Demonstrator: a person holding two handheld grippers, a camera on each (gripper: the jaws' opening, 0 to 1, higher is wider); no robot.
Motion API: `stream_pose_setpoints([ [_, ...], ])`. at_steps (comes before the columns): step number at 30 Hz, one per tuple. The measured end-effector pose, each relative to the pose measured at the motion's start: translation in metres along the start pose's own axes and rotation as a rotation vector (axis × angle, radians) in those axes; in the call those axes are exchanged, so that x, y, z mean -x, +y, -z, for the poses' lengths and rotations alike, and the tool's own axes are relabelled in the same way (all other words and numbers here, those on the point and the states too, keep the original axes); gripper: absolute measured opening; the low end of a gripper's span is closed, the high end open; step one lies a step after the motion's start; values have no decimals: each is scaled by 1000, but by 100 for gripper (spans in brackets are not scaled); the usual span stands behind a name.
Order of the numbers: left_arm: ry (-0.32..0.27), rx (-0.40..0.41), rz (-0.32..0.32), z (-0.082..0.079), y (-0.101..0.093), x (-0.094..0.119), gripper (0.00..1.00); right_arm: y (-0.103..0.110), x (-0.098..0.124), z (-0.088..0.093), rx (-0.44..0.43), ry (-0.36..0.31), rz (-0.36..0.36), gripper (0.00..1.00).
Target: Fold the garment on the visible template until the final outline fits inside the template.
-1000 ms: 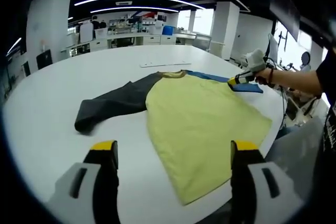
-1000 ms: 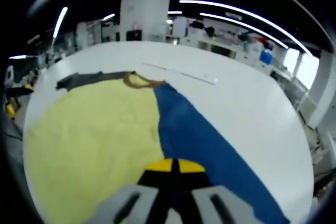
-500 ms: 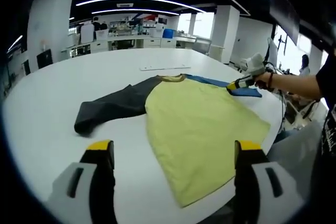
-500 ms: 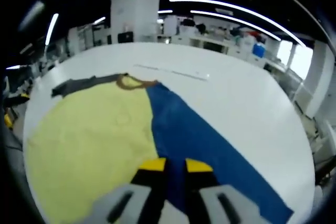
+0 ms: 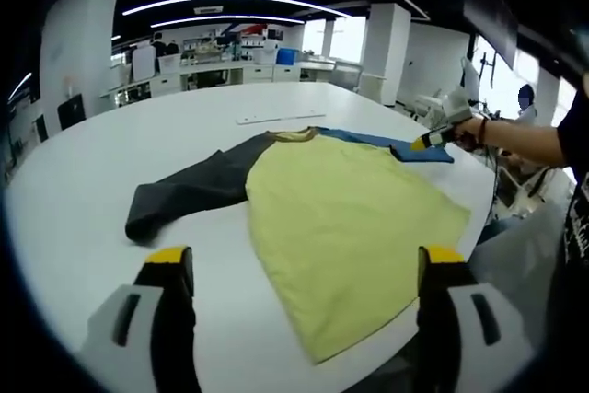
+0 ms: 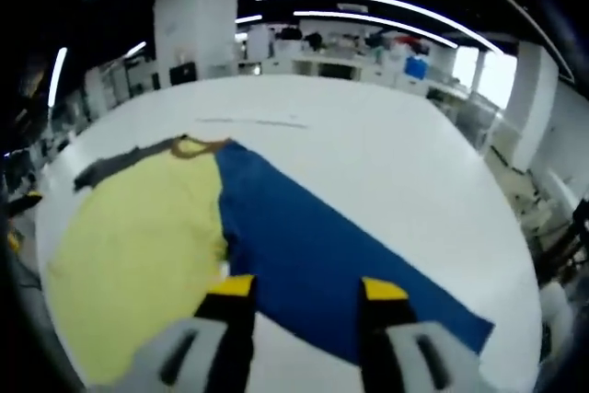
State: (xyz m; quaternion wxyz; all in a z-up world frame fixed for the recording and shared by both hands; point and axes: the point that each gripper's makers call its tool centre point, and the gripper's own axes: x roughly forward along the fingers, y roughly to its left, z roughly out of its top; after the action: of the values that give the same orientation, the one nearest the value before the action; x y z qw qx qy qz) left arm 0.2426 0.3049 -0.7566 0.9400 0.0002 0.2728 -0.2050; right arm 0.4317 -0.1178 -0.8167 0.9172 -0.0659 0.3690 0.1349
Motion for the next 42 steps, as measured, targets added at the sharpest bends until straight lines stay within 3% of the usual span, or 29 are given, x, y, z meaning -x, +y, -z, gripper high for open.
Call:
stream_pose_setpoints([
  [9, -3, 9, -12, 0, 3, 2, 99, -54, 26, 32, -153, 24, 154, 50],
  [20, 1, 12, -10, 1, 0, 2, 99, -102, 44, 63, -256, 44, 273, 47],
  [27, 8, 9, -10, 2, 1, 2, 98, -116, 50, 82, -318, 60, 306, 42],
  [42, 17, 4, -1, 1, -2, 1, 96, -117, 56, 95, -418, 66, 376, 22],
])
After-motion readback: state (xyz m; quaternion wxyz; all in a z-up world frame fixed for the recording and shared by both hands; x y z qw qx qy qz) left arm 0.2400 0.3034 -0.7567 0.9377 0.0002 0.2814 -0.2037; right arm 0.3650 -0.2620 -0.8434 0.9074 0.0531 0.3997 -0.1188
